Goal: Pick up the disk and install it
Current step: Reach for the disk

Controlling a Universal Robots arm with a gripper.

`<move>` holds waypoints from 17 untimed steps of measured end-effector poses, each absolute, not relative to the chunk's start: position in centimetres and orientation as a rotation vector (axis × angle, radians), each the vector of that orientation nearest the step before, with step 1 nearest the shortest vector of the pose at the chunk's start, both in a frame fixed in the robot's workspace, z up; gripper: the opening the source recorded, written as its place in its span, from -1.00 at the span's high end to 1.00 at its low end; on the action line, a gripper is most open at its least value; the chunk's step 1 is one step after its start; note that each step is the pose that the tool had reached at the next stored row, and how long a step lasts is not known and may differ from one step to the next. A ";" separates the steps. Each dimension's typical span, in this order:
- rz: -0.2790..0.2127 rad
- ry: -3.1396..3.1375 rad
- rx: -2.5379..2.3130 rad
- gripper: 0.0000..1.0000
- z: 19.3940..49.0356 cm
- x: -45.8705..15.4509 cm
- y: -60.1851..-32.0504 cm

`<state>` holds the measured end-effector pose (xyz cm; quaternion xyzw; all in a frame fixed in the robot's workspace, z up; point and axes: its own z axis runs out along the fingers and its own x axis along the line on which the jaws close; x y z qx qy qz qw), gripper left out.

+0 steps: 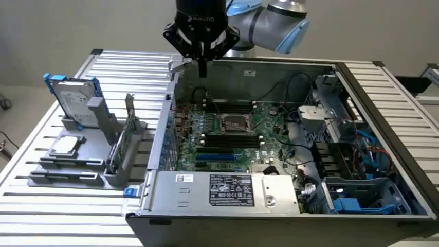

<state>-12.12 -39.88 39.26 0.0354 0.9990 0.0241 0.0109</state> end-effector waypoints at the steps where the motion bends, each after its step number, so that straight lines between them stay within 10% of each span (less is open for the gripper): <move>1: 0.075 3.117 0.110 0.79 39.3 -12.1 -39.9; 17: 0.075 3.112 0.110 0.79 39.3 -13.4 -39.8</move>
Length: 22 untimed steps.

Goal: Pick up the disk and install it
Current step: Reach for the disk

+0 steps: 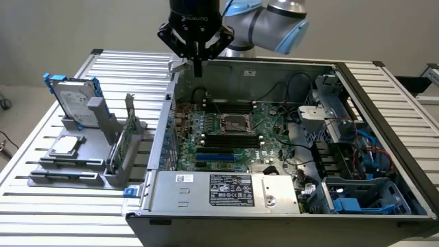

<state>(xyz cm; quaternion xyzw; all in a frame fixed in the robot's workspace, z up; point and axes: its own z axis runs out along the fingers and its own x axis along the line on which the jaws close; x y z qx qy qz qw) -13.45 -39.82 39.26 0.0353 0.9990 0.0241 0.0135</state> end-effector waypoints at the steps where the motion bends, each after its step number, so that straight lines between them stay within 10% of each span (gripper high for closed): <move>1: 0.075 3.111 0.110 0.79 39.3 -13.9 -39.8; 22: 0.074 3.141 0.112 0.79 39.2 -22.8 -37.9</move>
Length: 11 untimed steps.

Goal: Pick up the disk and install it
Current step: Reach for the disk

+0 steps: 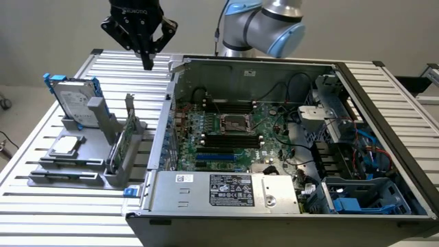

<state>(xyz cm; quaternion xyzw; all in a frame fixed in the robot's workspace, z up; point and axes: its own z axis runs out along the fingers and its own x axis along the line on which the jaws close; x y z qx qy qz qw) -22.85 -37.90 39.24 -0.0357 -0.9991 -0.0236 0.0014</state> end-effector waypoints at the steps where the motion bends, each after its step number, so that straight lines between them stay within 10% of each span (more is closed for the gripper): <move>1: -0.074 -3.134 -0.112 0.79 39.2 -23.3 -37.8; 11: -0.073 -3.124 -0.112 0.79 39.2 -27.9 -37.0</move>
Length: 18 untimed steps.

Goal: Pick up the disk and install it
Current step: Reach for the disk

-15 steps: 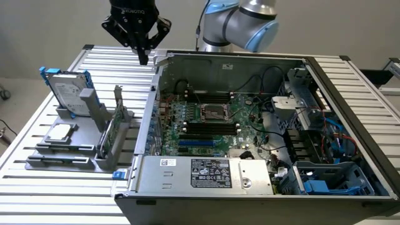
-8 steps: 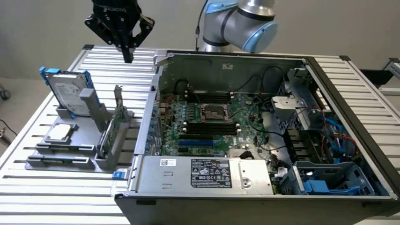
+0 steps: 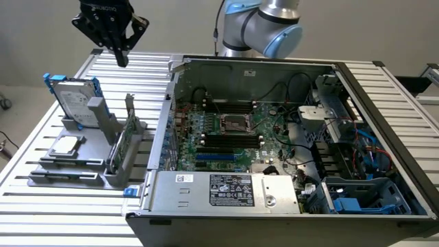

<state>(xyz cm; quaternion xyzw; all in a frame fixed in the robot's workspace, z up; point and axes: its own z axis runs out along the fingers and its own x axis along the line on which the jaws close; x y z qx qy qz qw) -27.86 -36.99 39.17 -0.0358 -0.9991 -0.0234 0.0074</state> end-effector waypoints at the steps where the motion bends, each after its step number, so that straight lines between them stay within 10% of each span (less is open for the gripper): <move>1: -0.073 -3.124 -0.112 0.79 39.1 -28.3 -36.9; 18: -0.073 -3.123 -0.112 0.79 38.1 -36.0 -35.6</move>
